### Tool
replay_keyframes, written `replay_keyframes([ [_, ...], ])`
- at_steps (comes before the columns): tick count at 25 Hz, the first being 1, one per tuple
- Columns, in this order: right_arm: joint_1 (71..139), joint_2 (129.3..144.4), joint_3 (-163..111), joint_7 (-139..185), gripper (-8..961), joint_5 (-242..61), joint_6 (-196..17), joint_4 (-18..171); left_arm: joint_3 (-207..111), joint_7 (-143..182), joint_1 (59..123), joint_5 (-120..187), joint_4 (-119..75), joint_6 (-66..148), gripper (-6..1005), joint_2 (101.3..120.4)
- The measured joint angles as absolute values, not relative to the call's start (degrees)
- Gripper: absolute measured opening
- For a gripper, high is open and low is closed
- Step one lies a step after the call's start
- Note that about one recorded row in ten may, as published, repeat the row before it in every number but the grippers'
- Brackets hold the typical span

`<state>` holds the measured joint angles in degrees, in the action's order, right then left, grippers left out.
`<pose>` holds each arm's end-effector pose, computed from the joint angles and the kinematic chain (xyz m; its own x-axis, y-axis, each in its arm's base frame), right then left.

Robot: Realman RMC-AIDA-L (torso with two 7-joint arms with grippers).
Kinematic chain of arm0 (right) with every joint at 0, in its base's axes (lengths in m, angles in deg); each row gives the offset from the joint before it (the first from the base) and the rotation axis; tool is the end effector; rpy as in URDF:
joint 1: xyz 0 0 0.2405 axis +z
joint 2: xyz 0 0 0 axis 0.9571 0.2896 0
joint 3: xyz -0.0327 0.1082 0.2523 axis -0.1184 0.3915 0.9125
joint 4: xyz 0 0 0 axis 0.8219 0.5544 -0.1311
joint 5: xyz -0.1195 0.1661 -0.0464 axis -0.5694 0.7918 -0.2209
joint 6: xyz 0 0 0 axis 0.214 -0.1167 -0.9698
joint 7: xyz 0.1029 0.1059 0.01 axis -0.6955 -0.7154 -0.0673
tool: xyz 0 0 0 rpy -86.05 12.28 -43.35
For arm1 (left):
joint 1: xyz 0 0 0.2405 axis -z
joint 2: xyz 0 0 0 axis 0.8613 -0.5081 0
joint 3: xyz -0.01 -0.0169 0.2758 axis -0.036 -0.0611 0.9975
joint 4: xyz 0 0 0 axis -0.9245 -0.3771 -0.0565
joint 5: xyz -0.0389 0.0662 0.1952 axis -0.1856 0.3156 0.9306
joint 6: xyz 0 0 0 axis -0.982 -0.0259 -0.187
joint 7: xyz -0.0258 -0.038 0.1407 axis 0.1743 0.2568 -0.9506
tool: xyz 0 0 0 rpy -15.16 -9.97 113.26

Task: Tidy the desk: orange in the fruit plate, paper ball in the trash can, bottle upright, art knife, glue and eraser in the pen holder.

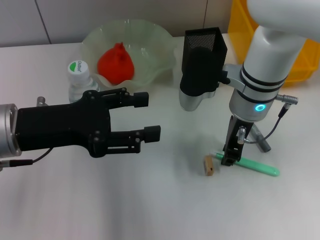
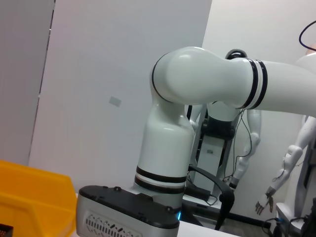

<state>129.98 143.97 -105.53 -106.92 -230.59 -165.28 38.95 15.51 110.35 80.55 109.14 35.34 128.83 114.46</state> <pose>0.1944 0.3893 -0.0776 0.6745 -0.3626 0.6431 -0.2862 -0.9314 -0.2249 -0.1947 0.3039 -0.0013 0.7583 0.2208 0.6133 0.2360 -0.9701 0.0575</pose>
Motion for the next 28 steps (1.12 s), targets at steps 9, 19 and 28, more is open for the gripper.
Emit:
replay_keyframes([
  [9,129.9,144.00,-105.5,-108.3,204,-230.5,-165.2,38.6,14.7,110.3,80.6,109.1,34.8,129.1,778,114.41],
  [19,128.2,143.92,-105.7,-112.1,188,-230.4,-167.0,34.6,14.2,110.4,80.6,108.9,34.6,129.3,778,114.41],
  [28,122.6,143.51,-105.2,-114.0,187,-233.3,-168.9,19.3,14.2,110.6,80.2,107.9,34.5,129.4,778,114.39],
])
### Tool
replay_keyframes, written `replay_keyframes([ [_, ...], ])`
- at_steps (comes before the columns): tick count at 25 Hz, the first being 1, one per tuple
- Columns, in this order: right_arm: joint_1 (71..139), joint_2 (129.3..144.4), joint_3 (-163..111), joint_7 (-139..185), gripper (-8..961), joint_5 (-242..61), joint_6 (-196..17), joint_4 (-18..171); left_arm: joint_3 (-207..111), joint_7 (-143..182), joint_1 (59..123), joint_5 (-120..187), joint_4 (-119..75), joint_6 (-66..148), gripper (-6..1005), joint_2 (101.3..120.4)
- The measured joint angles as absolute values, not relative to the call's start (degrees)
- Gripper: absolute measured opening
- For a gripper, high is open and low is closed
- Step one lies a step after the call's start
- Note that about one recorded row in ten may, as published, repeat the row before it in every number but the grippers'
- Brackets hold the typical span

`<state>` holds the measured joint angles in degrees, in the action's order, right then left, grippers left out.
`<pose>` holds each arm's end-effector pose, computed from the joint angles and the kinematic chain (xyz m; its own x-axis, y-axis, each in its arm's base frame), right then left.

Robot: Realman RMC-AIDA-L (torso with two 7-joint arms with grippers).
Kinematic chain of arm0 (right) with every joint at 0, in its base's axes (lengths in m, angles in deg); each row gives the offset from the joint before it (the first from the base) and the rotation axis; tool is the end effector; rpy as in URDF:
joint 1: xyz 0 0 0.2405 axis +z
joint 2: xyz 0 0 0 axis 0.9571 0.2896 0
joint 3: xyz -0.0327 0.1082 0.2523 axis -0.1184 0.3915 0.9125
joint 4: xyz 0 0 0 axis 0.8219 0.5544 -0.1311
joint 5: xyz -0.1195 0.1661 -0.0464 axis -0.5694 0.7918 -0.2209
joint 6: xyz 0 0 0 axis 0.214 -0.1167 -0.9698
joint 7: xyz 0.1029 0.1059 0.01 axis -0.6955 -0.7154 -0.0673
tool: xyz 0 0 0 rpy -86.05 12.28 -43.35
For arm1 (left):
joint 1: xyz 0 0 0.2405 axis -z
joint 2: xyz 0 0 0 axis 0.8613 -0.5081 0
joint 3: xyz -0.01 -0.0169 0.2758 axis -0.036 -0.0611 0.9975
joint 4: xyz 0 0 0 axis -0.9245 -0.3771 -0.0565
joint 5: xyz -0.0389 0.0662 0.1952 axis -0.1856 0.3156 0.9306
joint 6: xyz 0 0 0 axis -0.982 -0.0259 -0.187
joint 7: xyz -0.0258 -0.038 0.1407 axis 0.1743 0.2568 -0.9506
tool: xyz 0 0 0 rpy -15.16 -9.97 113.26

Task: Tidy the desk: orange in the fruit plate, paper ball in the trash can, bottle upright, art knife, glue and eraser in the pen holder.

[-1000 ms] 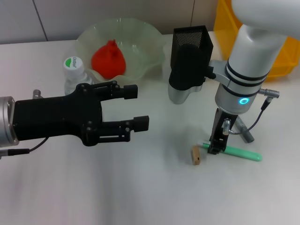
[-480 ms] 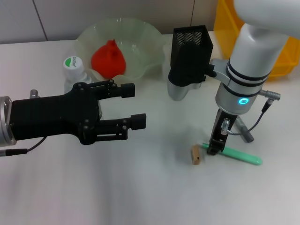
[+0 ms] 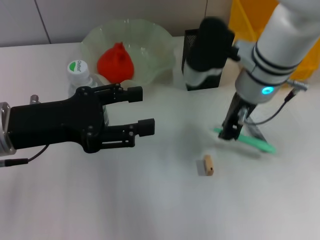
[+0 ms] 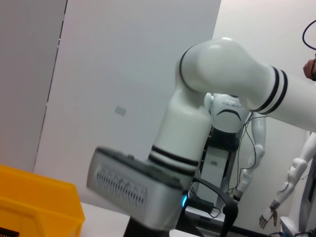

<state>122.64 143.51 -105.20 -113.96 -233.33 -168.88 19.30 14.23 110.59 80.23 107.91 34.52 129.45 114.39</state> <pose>0.1734 0.3938 -0.0488 0.7292 -0.4330 0.5299 -0.2597 -0.8915 -0.3711 -0.1977 0.3038 0.0037 0.7330 0.2344 0.6386 0.2569 -0.9646 0.0591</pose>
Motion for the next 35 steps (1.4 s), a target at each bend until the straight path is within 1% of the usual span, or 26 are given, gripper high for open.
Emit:
replay_keyframes([
  [5,118.9,143.39,-102.6,-114.3,187,-233.1,-168.4,10.1,14.3,110.5,80.0,107.5,34.5,129.7,778,114.33],
  [7,115.9,143.42,-101.9,-113.9,187,-230.9,-166.3,4.6,14.3,110.4,80.0,107.5,34.5,129.7,778,114.33],
  [14,111.7,143.28,-98.6,-112.9,186,-224.7,-158.1,-1.7,14.2,110.5,79.9,107.4,34.6,129.9,778,114.32],
  [21,110.0,143.28,-92.5,-108.6,187,-215.2,-153.4,-3.4,14.2,110.8,79.8,107.4,34.6,130.1,778,114.32],
  [28,105.9,143.32,-88.2,-101.6,186,-204.3,-148.2,-4.7,14.2,110.7,79.4,107.5,34.6,130.2,778,114.32],
  [35,101.8,143.40,-87.1,-87.2,186,-192.0,-140.3,1.9,14.1,110.6,79.3,107.5,34.6,130.2,778,114.39],
])
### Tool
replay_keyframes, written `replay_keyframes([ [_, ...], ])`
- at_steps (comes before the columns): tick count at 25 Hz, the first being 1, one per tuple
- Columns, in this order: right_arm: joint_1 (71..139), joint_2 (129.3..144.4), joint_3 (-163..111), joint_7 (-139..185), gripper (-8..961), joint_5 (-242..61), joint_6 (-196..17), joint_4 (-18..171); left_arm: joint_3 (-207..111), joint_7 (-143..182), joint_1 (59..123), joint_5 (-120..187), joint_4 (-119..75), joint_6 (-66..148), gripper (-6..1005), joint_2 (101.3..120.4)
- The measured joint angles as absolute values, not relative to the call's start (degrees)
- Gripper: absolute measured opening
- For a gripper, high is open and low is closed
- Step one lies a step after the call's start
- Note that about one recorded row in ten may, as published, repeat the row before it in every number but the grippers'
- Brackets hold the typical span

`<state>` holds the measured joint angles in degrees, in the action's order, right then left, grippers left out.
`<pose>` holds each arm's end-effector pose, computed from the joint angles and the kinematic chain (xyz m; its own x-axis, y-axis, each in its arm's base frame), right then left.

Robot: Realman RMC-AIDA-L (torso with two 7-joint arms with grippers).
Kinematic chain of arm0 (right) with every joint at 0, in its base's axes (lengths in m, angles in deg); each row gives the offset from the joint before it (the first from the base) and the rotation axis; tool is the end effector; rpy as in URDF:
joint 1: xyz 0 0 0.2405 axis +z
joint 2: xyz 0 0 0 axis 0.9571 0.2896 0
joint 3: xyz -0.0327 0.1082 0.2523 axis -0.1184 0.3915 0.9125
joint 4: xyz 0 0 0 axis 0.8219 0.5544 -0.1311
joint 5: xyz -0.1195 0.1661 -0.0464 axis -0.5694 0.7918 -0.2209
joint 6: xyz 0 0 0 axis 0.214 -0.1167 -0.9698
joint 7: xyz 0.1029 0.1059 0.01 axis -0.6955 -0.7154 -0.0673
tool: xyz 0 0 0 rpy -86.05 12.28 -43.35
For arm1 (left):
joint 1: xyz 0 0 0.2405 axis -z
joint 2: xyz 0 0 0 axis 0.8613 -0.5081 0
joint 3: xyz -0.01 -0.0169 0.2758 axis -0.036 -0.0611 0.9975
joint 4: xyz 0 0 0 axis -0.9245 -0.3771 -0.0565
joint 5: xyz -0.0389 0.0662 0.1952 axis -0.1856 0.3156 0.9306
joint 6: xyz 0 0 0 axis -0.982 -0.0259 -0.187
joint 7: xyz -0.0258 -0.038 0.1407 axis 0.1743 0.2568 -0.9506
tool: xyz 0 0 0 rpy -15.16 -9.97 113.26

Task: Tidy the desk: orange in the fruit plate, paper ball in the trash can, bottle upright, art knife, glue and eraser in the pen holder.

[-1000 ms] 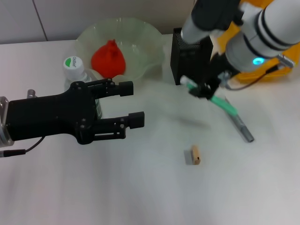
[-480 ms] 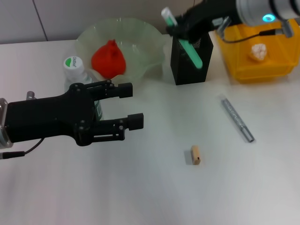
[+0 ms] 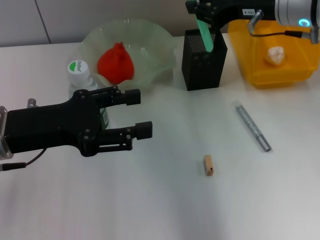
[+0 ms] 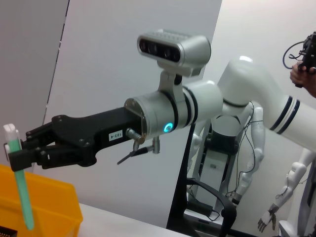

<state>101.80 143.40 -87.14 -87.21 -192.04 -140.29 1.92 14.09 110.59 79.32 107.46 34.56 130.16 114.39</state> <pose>0.1558 0.4166 0.0427 0.9082 -0.1481 -0.3914 -0.3653 -0.7368 -0.5689 -0.2012 0.2993 0.0051 0.7242 0.2431 0.6454 0.2641 -0.9622 0.0660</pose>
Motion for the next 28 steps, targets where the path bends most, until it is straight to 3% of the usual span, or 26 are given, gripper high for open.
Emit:
replay_keyframes([
  [14,102.4,143.32,-79.6,-48.6,186,-160.6,-138.3,23.4,14.0,110.6,78.8,106.9,34.2,130.2,777,114.38],
  [28,109.7,143.23,-70.5,-27.8,186,-153.0,-138.8,42.8,12.8,110.4,78.9,106.6,33.2,130.2,777,114.41],
])
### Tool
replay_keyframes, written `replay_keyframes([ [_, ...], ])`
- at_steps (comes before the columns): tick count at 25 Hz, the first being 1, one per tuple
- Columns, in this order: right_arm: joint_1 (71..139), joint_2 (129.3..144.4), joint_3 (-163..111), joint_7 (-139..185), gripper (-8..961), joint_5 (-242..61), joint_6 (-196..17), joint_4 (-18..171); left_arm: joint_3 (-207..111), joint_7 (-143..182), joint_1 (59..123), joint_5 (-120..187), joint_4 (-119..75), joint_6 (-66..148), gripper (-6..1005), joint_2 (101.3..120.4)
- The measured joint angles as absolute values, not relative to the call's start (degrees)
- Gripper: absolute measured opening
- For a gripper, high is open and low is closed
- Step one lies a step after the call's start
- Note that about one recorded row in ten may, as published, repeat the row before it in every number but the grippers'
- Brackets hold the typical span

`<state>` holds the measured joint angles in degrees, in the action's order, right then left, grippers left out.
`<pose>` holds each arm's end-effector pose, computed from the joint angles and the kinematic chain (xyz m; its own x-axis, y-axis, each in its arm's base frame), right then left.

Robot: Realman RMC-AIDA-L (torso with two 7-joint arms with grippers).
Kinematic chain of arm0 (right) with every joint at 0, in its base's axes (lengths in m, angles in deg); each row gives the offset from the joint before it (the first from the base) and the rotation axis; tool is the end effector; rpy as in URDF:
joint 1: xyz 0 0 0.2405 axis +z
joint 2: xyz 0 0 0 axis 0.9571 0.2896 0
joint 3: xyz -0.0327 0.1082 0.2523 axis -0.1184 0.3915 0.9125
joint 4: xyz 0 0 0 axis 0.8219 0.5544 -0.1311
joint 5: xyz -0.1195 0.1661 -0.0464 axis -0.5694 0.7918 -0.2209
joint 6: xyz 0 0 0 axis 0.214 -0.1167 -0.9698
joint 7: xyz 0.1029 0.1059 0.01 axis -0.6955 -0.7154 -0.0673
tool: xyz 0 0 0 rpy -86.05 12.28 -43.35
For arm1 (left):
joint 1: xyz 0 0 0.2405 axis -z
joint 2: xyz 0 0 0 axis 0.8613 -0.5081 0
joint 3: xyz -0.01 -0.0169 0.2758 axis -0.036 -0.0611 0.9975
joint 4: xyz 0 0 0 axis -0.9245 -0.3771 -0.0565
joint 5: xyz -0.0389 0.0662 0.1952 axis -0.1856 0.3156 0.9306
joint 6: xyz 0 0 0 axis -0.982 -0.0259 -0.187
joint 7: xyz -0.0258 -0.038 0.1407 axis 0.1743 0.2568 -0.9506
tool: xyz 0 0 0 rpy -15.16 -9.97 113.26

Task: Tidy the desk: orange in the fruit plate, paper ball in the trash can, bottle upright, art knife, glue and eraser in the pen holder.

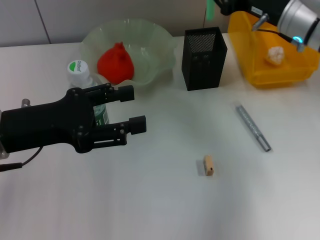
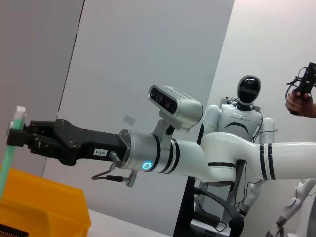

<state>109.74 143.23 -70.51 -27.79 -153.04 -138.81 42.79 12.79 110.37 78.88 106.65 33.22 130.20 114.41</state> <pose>0.2166 0.4473 0.0252 0.8133 0.1347 -0.5660 -0.3727 -0.6264 -0.6846 -0.2072 0.2995 0.0080 0.6991 0.2585 0.6666 0.2945 -0.9537 0.0610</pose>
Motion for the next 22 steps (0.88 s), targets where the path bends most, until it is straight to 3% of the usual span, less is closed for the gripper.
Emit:
replay_keyframes([
  [10,114.8,143.06,-66.6,-19.5,187,-151.6,-138.2,51.6,12.8,110.3,78.7,106.5,32.9,130.4,777,114.41],
  [22,114.8,143.05,-66.2,-16.9,187,-151.4,-136.9,55.8,12.9,110.3,78.7,106.5,32.3,130.6,777,114.41],
])
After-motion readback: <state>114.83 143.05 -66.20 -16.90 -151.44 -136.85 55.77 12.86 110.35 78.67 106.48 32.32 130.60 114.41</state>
